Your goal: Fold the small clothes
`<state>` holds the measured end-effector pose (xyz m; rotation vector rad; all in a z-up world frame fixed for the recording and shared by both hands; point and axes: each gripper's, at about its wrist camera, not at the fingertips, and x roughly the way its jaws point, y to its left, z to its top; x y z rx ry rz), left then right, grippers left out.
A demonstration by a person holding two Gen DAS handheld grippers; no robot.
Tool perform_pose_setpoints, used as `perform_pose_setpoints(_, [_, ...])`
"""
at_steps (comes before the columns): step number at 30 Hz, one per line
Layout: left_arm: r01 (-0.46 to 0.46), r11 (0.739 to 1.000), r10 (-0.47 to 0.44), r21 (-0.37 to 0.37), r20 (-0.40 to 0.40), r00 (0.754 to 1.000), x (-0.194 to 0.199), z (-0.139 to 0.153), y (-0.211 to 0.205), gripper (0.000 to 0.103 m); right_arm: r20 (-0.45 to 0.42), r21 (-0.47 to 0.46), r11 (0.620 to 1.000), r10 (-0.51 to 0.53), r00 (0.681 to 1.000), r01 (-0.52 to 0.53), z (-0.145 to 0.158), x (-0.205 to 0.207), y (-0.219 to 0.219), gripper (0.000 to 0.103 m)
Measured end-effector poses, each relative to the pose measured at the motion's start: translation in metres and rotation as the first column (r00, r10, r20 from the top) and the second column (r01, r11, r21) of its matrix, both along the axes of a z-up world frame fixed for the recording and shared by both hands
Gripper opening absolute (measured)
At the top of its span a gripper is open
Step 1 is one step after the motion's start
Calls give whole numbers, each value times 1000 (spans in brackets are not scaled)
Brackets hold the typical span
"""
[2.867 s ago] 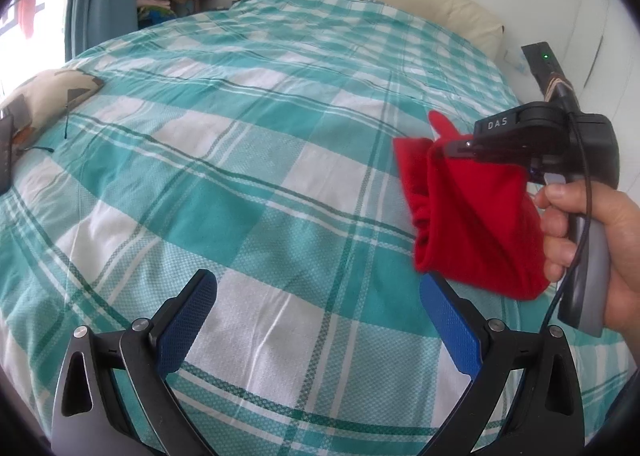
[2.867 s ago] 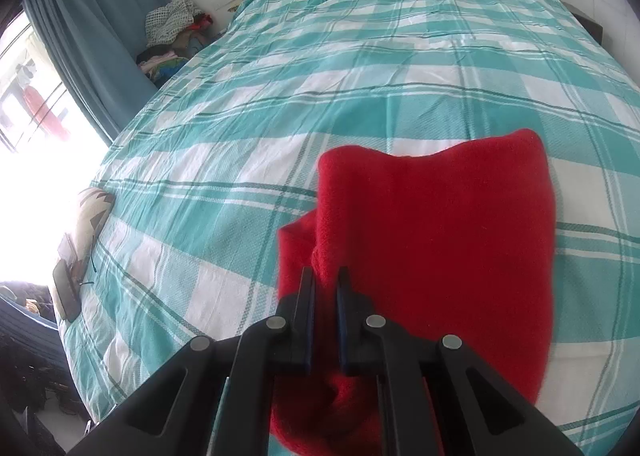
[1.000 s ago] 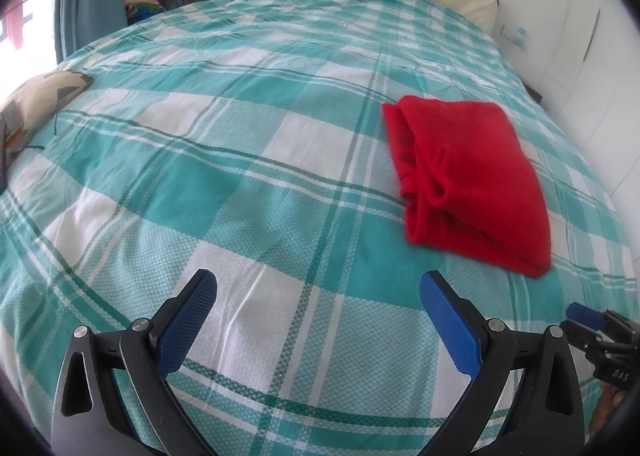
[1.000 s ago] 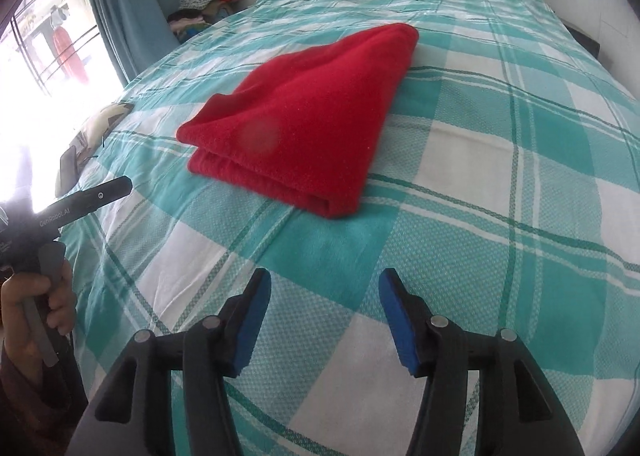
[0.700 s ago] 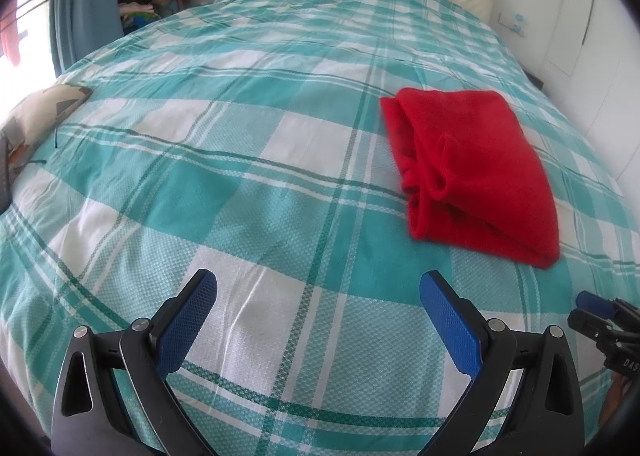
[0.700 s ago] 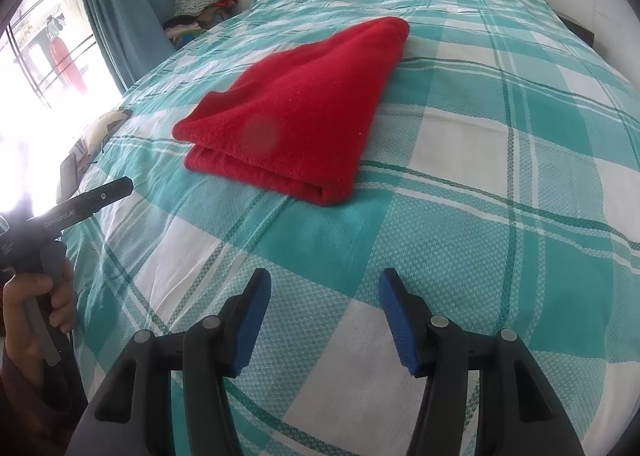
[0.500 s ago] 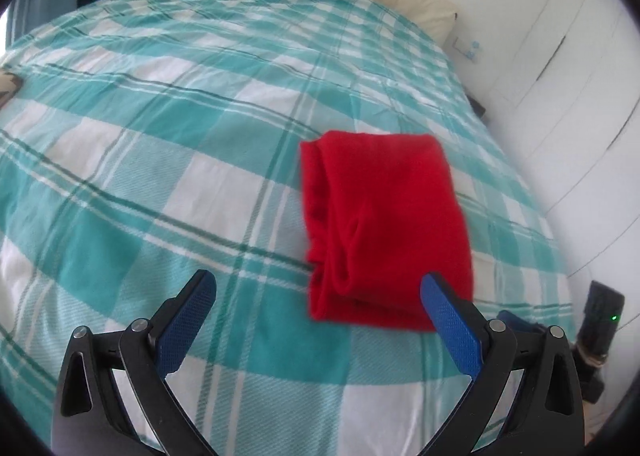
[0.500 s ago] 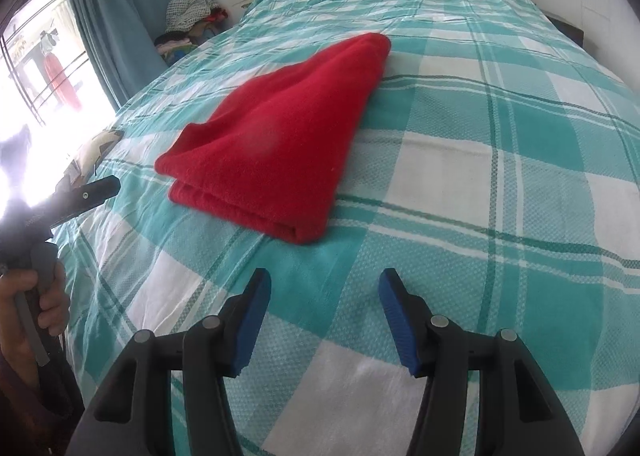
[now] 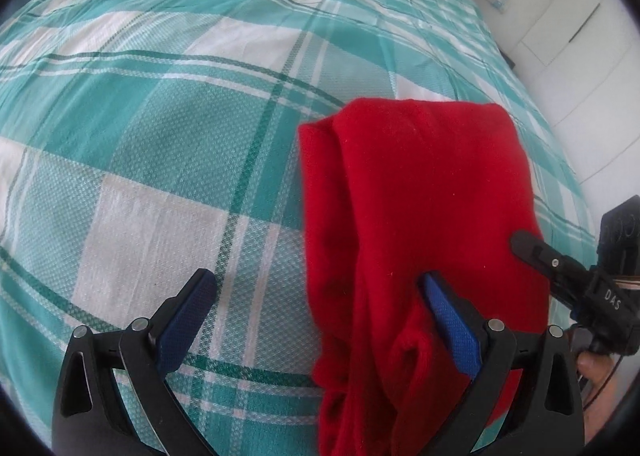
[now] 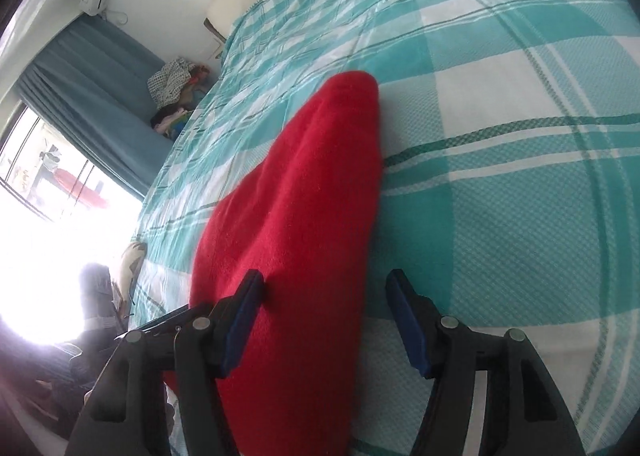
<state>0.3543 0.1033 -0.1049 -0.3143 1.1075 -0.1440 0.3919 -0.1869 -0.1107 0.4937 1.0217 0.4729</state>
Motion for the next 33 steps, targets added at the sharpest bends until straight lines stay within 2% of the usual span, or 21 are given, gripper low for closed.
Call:
perform_pose_setpoints(1, [0,1000,0,1,0,1000,0,-1,-1,100,16,-46,999,8,1000,-8,0,1,8,62])
perform_pose_setpoints(3, [14,1000,-14,8,10,1000,-2,-2,-6,82,71,-184,982,42,997,-28,5,-1,28,47])
perform_pose_setpoints(4, [34,999,-34,0,16,999,-2,-2,-10,65,100,-256,966,68,993,-40,8,-5,38,44])
perform_pose_setpoints(5, [61,998,-60,-25,19,998,-4,-2,-14,40,131,-329,943,96,987,-48,12,-10,49,36])
perform_pose_setpoints(6, [81,996,-80,-44,19,997,-5,-1,-19,31,161,-396,917,121,979,-48,15,-14,58,30])
perform_pose_setpoints(9, [87,996,-88,14,48,995,-9,8,-27,22,233,-543,839,184,955,-29,23,-28,80,24])
perform_pose_setpoints(11, [78,997,-78,-2,61,995,-10,16,-23,19,269,-580,815,201,942,-8,29,-32,87,23])
perform_pose_setpoints(15, [73,996,-67,-47,125,990,-12,48,-11,18,347,-547,837,194,917,30,55,-42,85,21])
perform_pose_setpoints(21, [69,998,-61,-17,281,958,-21,121,-2,18,497,-465,883,204,843,60,119,-48,95,21])
perform_pose_setpoints(23, [76,997,-73,2,294,953,-22,130,0,19,516,-438,897,203,832,53,134,-44,97,21])
perform_pose_setpoints(24, [85,996,-86,15,274,958,-22,126,-1,20,508,-423,905,201,838,39,136,-41,96,21])
perform_pose_setpoints(26, [102,994,-109,44,190,976,-23,99,-1,27,432,-388,921,192,881,-11,125,-32,92,22])
perform_pose_setpoints(28, [110,990,-117,86,80,990,-30,57,-1,30,289,-362,930,181,940,-68,93,-26,83,26])
perform_pose_setpoints(30, [101,986,-107,136,33,994,-43,32,2,35,135,-369,923,169,976,-109,52,-27,73,31])
perform_pose_setpoints(31, [94,984,-103,153,53,993,-54,30,5,49,98,-386,916,157,983,-108,38,-33,67,32])
perform_pose_setpoints(32, [75,981,-92,177,92,991,-65,33,8,67,110,-386,918,145,983,-92,34,-42,59,39])
perform_pose_setpoints(33, [44,975,-76,220,140,987,-76,41,10,74,136,-375,924,133,982,-73,37,-52,49,54])
